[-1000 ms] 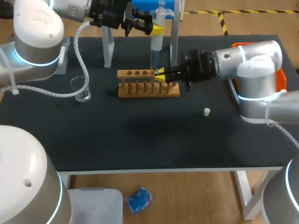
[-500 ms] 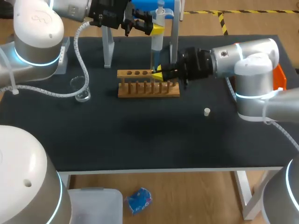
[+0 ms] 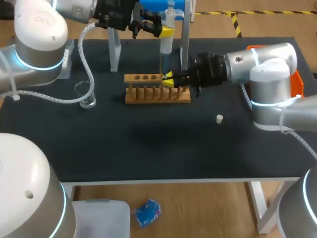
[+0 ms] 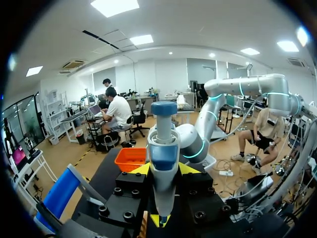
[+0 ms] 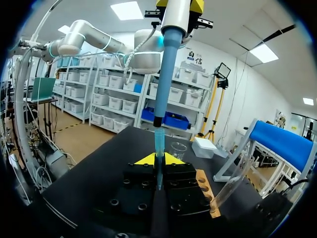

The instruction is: Invert the test tube, pick up the pipette, mount the tip to pipette, aspirate from beaker and dispense into the tube, eject the tip, return the pipette, and cap with the stopper.

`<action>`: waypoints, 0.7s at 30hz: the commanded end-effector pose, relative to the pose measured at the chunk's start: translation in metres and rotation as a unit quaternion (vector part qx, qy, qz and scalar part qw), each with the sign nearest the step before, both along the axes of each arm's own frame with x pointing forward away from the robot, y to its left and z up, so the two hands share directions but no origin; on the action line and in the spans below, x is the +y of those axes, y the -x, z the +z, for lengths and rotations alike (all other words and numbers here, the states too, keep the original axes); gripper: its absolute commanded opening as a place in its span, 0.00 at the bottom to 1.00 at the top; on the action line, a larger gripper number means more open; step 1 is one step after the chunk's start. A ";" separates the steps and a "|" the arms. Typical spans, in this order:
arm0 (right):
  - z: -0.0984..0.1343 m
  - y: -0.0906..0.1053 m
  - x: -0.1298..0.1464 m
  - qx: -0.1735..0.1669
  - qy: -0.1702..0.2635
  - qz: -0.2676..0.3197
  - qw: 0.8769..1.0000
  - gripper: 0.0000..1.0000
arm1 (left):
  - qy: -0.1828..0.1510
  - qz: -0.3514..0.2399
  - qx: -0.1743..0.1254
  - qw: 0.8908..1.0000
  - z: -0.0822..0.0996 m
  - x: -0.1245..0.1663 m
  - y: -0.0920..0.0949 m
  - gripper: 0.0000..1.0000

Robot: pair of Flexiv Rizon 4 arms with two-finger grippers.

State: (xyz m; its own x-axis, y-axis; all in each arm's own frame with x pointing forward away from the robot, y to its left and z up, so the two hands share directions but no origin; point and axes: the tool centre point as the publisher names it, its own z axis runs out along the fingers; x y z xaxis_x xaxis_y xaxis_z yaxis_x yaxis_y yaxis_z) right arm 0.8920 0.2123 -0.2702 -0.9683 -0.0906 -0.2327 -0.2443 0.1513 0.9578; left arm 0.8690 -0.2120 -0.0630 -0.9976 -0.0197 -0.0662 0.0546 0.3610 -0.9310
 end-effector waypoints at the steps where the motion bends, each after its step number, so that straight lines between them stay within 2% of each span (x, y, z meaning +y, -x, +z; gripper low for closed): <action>1: 0.003 0.001 -0.001 -0.002 -0.002 0.002 1.000 0.00 | 0.000 0.000 0.000 1.000 0.001 0.001 0.000 0.00; 13: 0.002 0.007 -0.001 0.002 -0.007 0.008 1.000 0.00 | 0.000 0.000 0.000 1.000 0.001 0.001 0.000 0.00; 21: 0.004 0.012 0.000 0.042 -0.039 0.005 0.998 0.00 | 0.000 0.000 0.000 1.000 0.001 0.001 0.000 0.00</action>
State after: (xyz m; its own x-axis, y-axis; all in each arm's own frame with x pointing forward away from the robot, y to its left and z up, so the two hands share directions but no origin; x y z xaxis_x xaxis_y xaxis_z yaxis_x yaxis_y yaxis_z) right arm 0.8818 0.2134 -0.2642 -0.9829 -0.0889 -0.1612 -0.1688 0.0862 0.9819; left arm 0.8688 -0.2124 -0.0615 -0.9976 -0.0198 -0.0661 0.0546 0.3601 -0.9313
